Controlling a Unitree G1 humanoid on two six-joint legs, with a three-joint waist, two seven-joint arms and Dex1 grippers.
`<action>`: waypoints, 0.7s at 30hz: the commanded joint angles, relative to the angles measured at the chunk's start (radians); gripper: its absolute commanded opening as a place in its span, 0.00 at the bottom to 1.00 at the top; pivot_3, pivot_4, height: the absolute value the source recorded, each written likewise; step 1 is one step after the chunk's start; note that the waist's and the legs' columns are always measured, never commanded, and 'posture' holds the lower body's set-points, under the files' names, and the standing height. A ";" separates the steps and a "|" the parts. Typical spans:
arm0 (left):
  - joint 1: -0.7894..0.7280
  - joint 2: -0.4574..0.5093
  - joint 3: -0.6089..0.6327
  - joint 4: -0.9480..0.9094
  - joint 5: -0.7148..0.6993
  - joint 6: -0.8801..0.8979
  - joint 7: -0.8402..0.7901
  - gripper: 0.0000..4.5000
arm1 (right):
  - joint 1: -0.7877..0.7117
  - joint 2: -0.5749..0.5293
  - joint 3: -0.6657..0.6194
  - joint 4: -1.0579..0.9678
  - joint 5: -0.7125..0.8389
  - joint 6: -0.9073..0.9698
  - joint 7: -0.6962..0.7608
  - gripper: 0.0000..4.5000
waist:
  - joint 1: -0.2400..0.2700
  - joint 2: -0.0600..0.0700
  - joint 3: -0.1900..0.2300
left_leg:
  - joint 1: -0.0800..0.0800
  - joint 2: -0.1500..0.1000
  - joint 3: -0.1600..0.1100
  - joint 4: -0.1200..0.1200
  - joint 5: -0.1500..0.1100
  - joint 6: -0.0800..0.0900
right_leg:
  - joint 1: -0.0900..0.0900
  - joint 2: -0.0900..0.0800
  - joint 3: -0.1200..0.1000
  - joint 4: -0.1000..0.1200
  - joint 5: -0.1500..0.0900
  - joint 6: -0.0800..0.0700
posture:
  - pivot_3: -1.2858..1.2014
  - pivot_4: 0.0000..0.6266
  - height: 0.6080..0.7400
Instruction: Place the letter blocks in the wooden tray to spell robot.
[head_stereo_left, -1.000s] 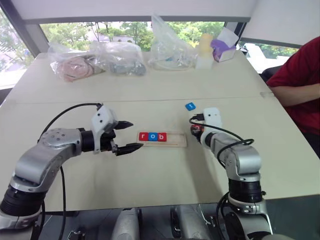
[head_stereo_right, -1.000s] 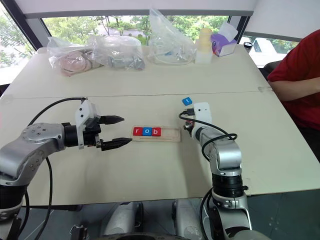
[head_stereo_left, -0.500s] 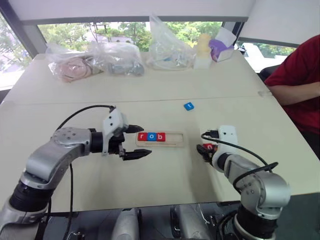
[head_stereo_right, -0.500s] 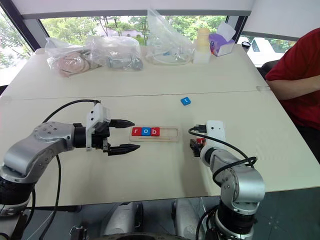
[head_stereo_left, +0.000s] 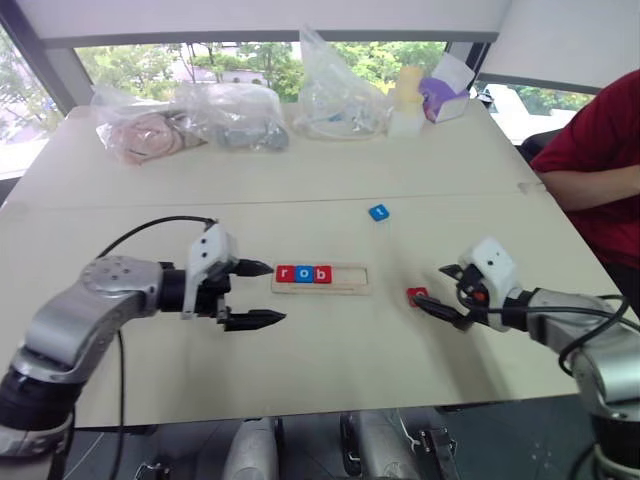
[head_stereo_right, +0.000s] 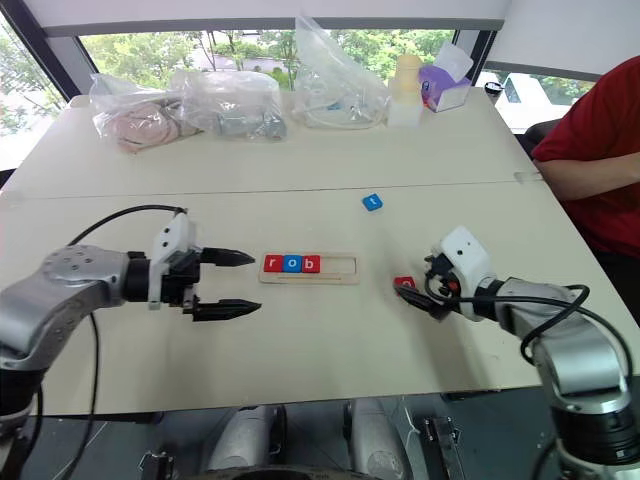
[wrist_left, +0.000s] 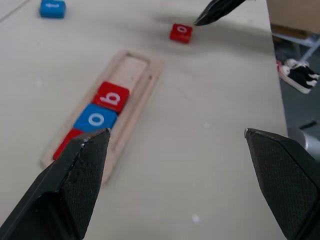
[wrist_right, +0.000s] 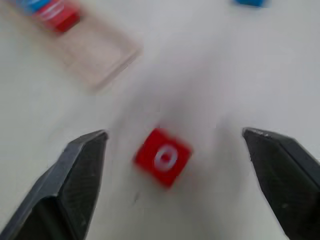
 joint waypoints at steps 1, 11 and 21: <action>0.041 0.037 0.082 -0.083 -0.078 0.038 -0.013 1.00 | -0.021 -0.048 0.047 0.170 -0.008 -0.305 0.206 0.99 | 0.000 0.000 0.000 | 0.000 0.000 0.000 0.000 0.000 0.000 | 0.000 0.000 0.000 0.000 0.000 0.000 | 0.52 0.24 0.98; 0.136 0.067 0.131 -0.133 -0.062 0.051 0.067 1.00 | -0.236 -0.010 0.233 0.670 -0.178 -0.785 0.326 0.99 | 0.005 0.000 0.000 | 0.000 0.000 0.001 0.003 0.000 0.000 | 0.001 -0.001 0.000 0.001 0.000 0.000 | 0.52 0.24 0.98; 0.170 0.083 0.152 -0.124 -0.052 0.044 0.077 1.00 | -0.306 0.014 0.289 0.773 -0.171 -0.820 0.454 0.26 | 0.005 0.000 0.000 | 0.003 0.000 0.001 0.003 0.000 0.000 | 0.003 -0.001 0.001 0.002 0.001 -0.001 | 0.52 0.24 0.98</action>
